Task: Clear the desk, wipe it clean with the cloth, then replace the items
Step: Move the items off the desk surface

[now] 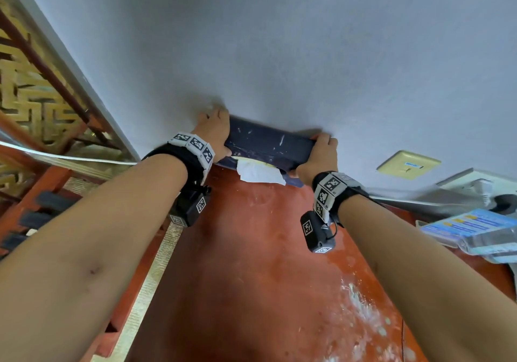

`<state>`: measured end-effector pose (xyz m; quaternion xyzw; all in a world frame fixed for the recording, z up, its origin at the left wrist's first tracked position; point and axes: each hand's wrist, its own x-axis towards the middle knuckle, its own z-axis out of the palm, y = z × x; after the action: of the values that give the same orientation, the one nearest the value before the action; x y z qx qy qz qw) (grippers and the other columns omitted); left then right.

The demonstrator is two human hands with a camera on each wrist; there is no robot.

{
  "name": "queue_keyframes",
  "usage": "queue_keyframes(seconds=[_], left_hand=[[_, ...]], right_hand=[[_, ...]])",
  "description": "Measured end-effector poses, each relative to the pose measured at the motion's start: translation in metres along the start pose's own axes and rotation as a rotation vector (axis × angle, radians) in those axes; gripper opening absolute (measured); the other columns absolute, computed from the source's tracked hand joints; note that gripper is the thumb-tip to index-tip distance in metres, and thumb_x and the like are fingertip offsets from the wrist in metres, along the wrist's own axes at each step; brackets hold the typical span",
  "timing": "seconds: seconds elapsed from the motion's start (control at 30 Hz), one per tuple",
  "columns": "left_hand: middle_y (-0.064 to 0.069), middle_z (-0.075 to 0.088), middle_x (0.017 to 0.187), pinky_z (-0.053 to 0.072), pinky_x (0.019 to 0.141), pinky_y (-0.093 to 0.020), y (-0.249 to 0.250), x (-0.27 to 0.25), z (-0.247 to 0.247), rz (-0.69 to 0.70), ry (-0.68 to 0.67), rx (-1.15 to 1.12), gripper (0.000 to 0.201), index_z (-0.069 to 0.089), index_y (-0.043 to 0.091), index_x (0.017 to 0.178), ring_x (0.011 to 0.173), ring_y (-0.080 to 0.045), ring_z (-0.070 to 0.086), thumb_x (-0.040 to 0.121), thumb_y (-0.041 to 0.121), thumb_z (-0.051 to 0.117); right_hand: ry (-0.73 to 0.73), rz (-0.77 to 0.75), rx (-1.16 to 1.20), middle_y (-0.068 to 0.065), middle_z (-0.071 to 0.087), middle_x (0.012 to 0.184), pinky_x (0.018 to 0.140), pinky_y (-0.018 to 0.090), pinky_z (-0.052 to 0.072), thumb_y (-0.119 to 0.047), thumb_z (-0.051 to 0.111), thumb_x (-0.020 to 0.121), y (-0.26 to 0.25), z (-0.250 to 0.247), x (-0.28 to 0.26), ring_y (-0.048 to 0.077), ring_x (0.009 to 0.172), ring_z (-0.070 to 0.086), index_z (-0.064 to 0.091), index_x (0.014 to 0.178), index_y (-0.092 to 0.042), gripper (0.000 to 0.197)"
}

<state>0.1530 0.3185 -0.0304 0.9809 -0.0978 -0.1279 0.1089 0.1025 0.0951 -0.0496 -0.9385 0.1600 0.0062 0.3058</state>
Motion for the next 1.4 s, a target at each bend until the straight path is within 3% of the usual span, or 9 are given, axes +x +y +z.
queue_keyframes(seconds=[0.13,0.27,0.5,0.63,0.77,0.97,1.17,1.3,1.4], left_hand=[[-0.022,0.028,0.142,0.040,0.100,-0.045,-0.004,0.004,0.005,-0.019,-0.006,-0.015,0.090,0.023,-0.005,0.140,0.125,-0.042,0.033,0.075,0.022,0.079],[-0.021,0.037,0.134,0.042,0.094,-0.043,-0.005,0.007,0.007,-0.017,0.047,-0.059,0.088,0.033,-0.005,0.132,0.116,-0.039,0.043,0.066,0.021,0.085],[-0.021,0.033,0.136,0.046,0.090,-0.043,0.003,0.006,0.014,-0.076,0.115,0.005,0.086,0.033,-0.003,0.135,0.121,-0.037,0.039,0.070,0.021,0.083],[-0.019,0.037,0.137,0.044,0.091,-0.045,0.014,0.002,0.021,-0.096,0.143,0.185,0.076,0.036,0.001,0.135,0.125,-0.035,0.035,0.075,0.024,0.077],[-0.022,0.028,0.143,0.033,0.103,-0.052,0.040,-0.012,0.021,-0.190,0.038,0.255,0.092,0.030,0.002,0.140,0.133,-0.037,0.027,0.069,0.034,0.078],[-0.019,0.030,0.140,0.037,0.098,-0.050,0.116,-0.041,0.006,-0.098,0.042,0.147,0.075,0.037,0.007,0.134,0.129,-0.037,0.029,0.075,0.038,0.073],[-0.015,0.032,0.137,0.041,0.091,-0.043,0.220,-0.076,0.012,0.114,0.047,0.126,0.067,0.036,0.017,0.137,0.126,-0.035,0.032,0.080,0.038,0.066],[-0.012,0.029,0.143,0.038,0.097,-0.044,0.308,-0.098,0.031,0.263,0.025,0.085,0.067,0.033,0.024,0.142,0.130,-0.033,0.030,0.084,0.039,0.063],[-0.010,0.029,0.145,0.038,0.101,-0.045,0.366,-0.109,0.050,0.335,0.004,0.046,0.068,0.032,0.023,0.143,0.132,-0.032,0.029,0.085,0.040,0.062]], right_hand=[[-0.016,0.008,-0.026,0.013,0.037,0.123,0.089,0.035,0.050,-0.016,0.091,0.055,-0.001,0.007,0.001,0.031,0.098,0.055,0.037,0.121,-0.003,0.086],[0.031,0.115,-0.001,0.012,0.033,0.120,0.077,0.032,0.051,-0.014,0.091,0.056,0.001,0.012,-0.001,0.028,0.083,0.053,0.035,0.118,-0.007,0.084],[0.037,0.206,0.026,0.013,0.035,0.123,0.073,0.031,0.049,-0.012,0.087,0.064,0.002,0.020,0.003,0.034,0.093,0.059,0.036,0.122,-0.006,0.078],[-0.111,0.116,-0.013,0.010,0.036,0.119,0.078,0.026,0.043,-0.017,0.089,0.062,0.007,0.008,0.001,0.024,0.090,0.049,0.038,0.117,-0.011,0.076],[-0.287,0.082,-0.088,0.008,0.038,0.120,0.079,0.030,0.047,-0.015,0.085,0.066,0.009,-0.024,0.000,0.030,0.103,0.054,0.043,0.123,-0.022,0.071],[-0.210,0.094,-0.004,0.010,0.043,0.129,0.050,0.021,0.037,-0.011,0.075,0.075,0.030,-0.071,-0.033,0.023,0.084,0.054,0.047,0.130,-0.025,0.063],[-0.066,0.151,0.005,0.011,0.044,0.127,0.070,0.027,0.039,-0.007,0.064,0.081,0.104,-0.141,-0.073,0.024,0.090,0.049,0.047,0.131,-0.020,0.054],[0.031,0.210,0.009,0.010,0.057,0.115,0.083,0.029,0.047,-0.005,0.057,0.080,0.174,-0.201,-0.096,0.027,0.108,0.057,0.052,0.126,-0.016,0.047],[0.081,0.243,-0.043,0.011,0.056,0.126,0.091,0.030,0.044,-0.009,0.060,0.083,0.222,-0.236,-0.105,0.027,0.115,0.055,0.053,0.127,-0.014,0.046]])
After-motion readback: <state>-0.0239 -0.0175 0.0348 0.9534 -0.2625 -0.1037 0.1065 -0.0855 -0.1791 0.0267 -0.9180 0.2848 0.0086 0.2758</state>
